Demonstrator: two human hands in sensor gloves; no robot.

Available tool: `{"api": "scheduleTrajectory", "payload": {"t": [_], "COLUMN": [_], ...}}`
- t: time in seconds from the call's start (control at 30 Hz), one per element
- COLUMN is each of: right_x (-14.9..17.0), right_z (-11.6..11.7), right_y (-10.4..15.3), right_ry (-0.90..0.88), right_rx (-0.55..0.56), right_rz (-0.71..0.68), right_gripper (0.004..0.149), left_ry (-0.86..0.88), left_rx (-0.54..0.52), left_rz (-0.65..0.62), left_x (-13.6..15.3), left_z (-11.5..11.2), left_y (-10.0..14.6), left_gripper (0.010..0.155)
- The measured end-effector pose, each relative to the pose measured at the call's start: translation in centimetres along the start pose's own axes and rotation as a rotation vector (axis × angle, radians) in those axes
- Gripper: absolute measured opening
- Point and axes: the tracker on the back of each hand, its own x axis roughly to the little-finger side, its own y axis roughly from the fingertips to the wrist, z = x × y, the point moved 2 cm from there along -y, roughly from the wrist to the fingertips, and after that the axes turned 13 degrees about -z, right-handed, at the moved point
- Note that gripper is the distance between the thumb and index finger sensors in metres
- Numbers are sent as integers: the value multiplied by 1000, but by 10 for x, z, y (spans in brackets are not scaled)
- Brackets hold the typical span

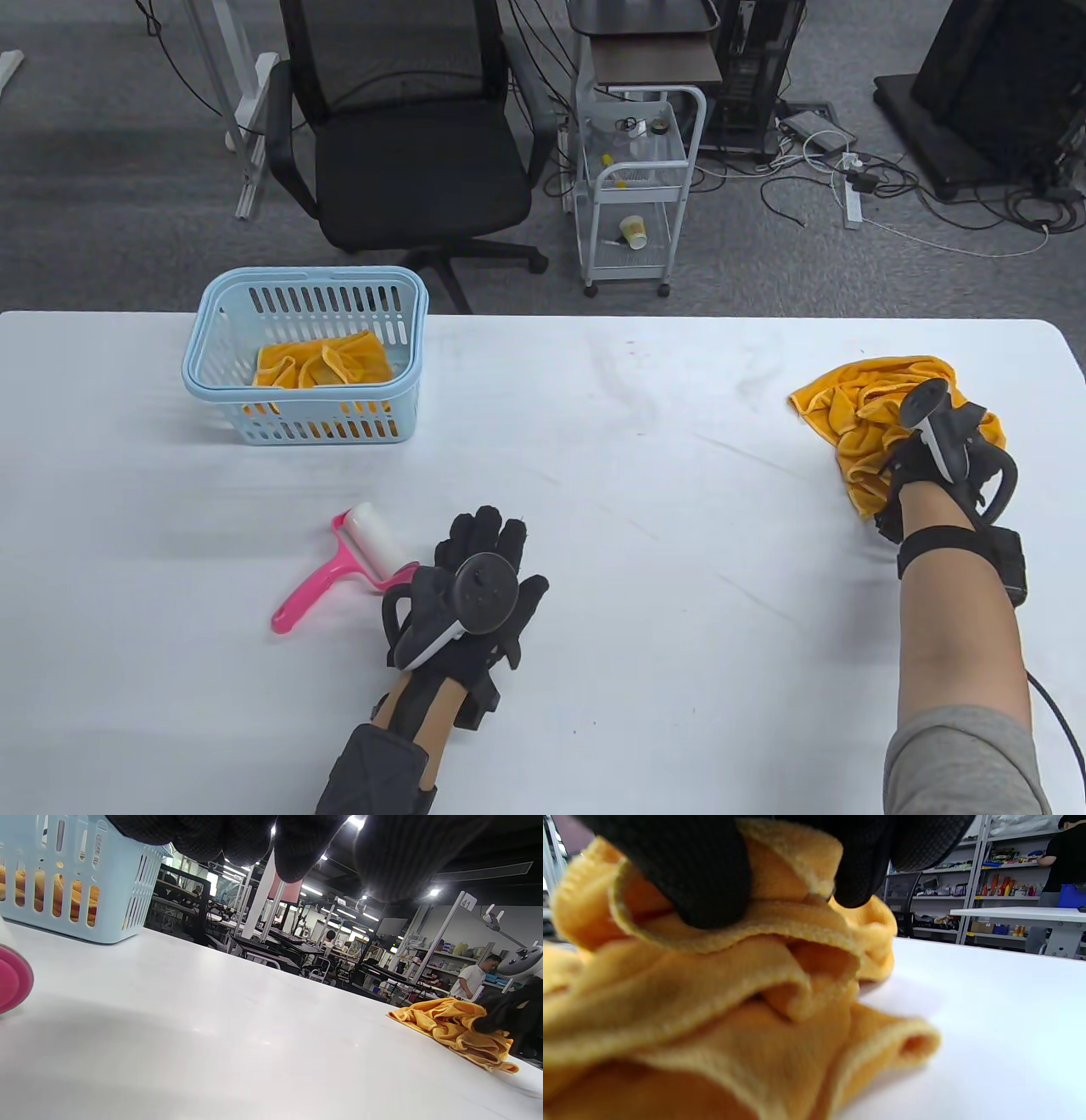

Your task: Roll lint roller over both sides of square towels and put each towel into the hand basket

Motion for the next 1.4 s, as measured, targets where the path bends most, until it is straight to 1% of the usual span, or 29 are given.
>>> {"api": "scheduleTrajectory", "payload": {"t": [0.03,0.1,0.13,0.17,0.23,0.27,0.3,0.37,0.47,0.5,0.53,0.63,0.67,0.73,0.8,0.83,0.87,0.9,0.93,1.0,1.03,1.07,1.17,1.2,1.33,1.4], "right_x": [0,-2,-2,-5,-10,-16,-18,-29,-47,-52,-63,-82,-92,-109,-128,-141,-148,-162,-166,-187,-188,-196,-205,-206,-205,-205], "right_z": [-7,-34,-40,-60,-84,-107,-115,-146,-183,-190,-205,-221,-223,-219,-207,-195,-188,-171,-164,-132,-129,-114,-88,-83,-57,-50], "right_y": [1,5,7,11,18,26,29,44,71,78,95,126,139,163,188,206,215,234,241,271,274,288,305,308,311,310], "right_ry": [-6,-51,-63,-105,-147,-186,-200,-250,-278,-281,-296,-333,-352,-367,-388,-399,-401,-408,-418,-461,-465,-500,-556,-579,-657,-647], "right_rx": [23,82,96,142,204,253,277,350,437,456,486,504,486,447,392,361,345,299,283,185,174,138,42,23,-95,-131], "right_rz": [-4,-29,-32,-51,-91,-131,-146,-214,-326,-352,-421,-540,-619,-702,-810,-861,-890,-965,-978,-1056,-1066,-1083,-1113,-1108,-1120,-1154], "right_gripper": [46,45,45,45,45,44,44,44,44,44,44,44,44,44,44,44,44,44,44,44,44,45,46,46,47,48], "left_ry": [1,9,12,17,23,25,27,34,41,44,53,71,82,114,149,170,185,202,209,237,243,240,208,212,329,368], "left_rx": [0,3,4,5,7,11,13,15,9,6,-2,-21,-32,-52,-77,-83,-85,-87,-87,-69,-63,-46,-22,-15,-1,2], "left_rz": [0,-3,-4,-6,-8,-10,-11,-15,-24,-27,-36,-55,-66,-86,-107,-115,-121,-125,-127,-149,-147,-144,-142,-142,-141,-128], "left_x": [0,0,0,0,0,0,0,-1,-2,-2,-3,-7,-9,-12,-14,-14,-15,-15,-16,-17,-18,-19,-18,-17,-10,-6], "left_z": [0,0,0,-1,-1,-1,-1,-2,-1,-1,1,5,7,12,15,15,15,15,14,9,7,2,-6,-8,-14,-16], "left_y": [0,-1,-1,-1,-2,-2,-3,-3,-3,-3,-2,-1,-1,0,1,1,2,2,2,0,0,-1,-4,-4,-6,-5], "left_gripper": [66,66,66,65,65,65,65,65,66,66,66,67,67,68,70,71,73,75,77,81,82,83,76,70,41,39]}}
